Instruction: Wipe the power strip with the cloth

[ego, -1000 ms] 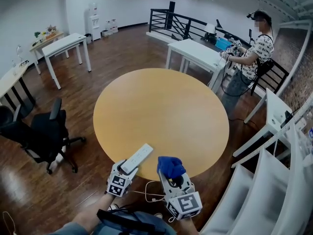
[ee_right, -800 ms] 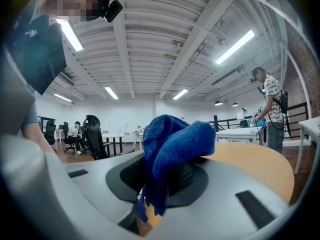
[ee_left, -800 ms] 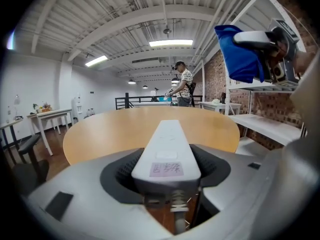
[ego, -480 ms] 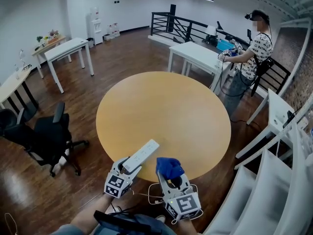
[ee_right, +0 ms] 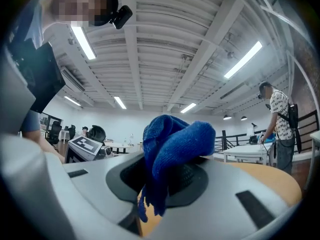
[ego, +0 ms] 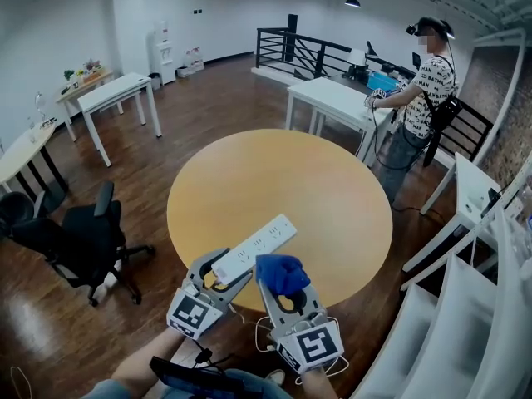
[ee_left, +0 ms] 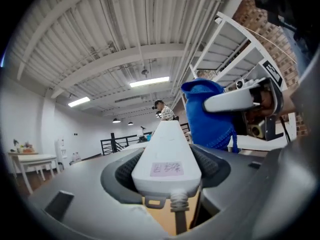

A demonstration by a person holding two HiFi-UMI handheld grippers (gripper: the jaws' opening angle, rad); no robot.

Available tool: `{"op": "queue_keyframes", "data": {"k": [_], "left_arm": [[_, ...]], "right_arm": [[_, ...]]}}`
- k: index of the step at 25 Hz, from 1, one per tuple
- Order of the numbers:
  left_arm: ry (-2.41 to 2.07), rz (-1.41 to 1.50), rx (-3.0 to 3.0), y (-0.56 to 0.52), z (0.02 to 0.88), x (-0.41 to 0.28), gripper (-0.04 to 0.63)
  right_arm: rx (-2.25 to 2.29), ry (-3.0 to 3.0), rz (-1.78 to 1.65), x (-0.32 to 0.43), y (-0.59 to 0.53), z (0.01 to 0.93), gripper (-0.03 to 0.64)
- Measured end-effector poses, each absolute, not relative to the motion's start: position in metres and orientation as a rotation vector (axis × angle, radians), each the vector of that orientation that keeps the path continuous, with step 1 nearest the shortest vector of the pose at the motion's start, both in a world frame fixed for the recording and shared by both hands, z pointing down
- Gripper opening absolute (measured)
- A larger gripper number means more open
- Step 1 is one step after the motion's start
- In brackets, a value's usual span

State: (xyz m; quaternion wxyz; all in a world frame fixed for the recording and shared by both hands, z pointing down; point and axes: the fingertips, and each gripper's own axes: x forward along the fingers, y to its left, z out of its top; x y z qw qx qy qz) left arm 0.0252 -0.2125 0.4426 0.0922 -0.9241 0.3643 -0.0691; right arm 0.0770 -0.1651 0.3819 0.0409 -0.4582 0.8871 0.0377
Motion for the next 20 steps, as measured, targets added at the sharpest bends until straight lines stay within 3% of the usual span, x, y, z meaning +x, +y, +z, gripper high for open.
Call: {"op": "queue_keyframes", "data": {"k": [9, 14, 20], "left_arm": [[1.015, -0.232, -2.667, -0.204, 0.431, 0.034, 0.287], [1.013, -0.261, -2.653, -0.201, 0.43, 0.037, 0.287], [1.003, -0.259, -2.634, -0.197, 0.429, 0.038, 0.287]], "right_arm": [[-1.146, 2.692, 0.031, 0.032, -0.15, 0.327, 0.077], [-1.085, 2.875, 0.01, -0.01, -0.154, 0.344, 0.077], [-1.091, 2.854, 0.034, 0.0, -0.159, 0.341, 0.077]]}}
